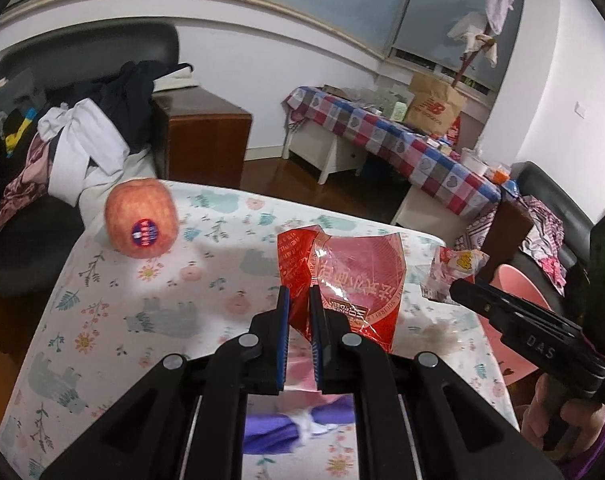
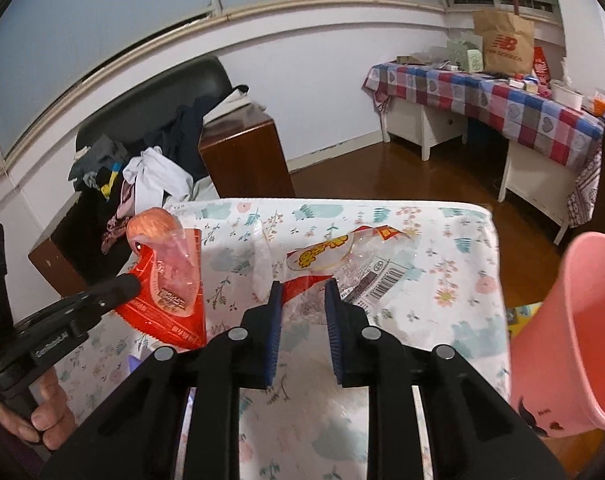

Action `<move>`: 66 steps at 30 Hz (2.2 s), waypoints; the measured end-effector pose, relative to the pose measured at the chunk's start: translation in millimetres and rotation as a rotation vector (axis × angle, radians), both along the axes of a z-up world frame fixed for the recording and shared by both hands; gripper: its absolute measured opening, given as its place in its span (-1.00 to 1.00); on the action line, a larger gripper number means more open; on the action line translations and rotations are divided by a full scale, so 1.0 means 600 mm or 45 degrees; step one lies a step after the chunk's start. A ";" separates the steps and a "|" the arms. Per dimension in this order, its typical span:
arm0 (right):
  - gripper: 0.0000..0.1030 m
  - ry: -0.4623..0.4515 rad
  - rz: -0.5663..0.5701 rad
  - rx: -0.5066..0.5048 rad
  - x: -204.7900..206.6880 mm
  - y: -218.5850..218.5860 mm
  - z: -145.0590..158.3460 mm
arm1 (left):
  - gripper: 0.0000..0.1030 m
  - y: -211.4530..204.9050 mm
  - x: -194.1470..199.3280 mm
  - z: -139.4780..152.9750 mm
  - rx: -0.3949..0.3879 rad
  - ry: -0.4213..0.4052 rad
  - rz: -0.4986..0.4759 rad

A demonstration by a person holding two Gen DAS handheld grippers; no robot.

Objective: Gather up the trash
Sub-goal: 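Close the left gripper on the red bag while the right gripper grasps the clear snack wrapper, then carry the red bag and clear wrapper with both grippers over the pink bucket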

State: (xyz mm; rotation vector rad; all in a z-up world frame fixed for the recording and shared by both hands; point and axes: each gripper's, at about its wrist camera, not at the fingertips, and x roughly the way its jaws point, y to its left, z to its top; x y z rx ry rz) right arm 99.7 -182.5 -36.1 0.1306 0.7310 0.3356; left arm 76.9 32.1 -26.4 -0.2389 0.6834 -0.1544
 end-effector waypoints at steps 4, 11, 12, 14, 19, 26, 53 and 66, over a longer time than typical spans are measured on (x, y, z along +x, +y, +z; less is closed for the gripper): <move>-0.59 -0.019 -0.042 0.024 -0.021 -0.035 0.013 | -0.83 -0.027 -0.004 0.011 -0.001 -0.015 -0.041; -0.59 -0.044 -0.130 0.080 -0.049 -0.105 0.025 | -0.83 -0.095 -0.011 0.037 0.024 -0.054 -0.128; -0.59 -0.047 -0.142 0.086 -0.052 -0.114 0.026 | -0.83 -0.102 -0.012 0.039 0.025 -0.057 -0.138; -0.59 -0.056 -0.172 0.096 -0.059 -0.136 0.030 | -0.83 -0.125 -0.012 0.045 0.034 -0.063 -0.167; -0.59 -0.083 -0.242 0.109 -0.080 -0.186 0.032 | -0.83 -0.181 -0.013 0.060 0.056 -0.086 -0.237; -0.59 -0.097 -0.349 0.126 -0.110 -0.261 0.026 | -0.83 -0.267 -0.016 0.077 0.075 -0.119 -0.335; -0.59 -0.082 -0.608 0.204 -0.173 -0.432 -0.034 | -0.83 -0.525 -0.003 0.049 0.209 -0.122 -0.611; -0.59 -0.017 -0.598 0.201 -0.159 -0.439 -0.061 | -0.83 -0.558 0.025 0.003 0.253 -0.044 -0.629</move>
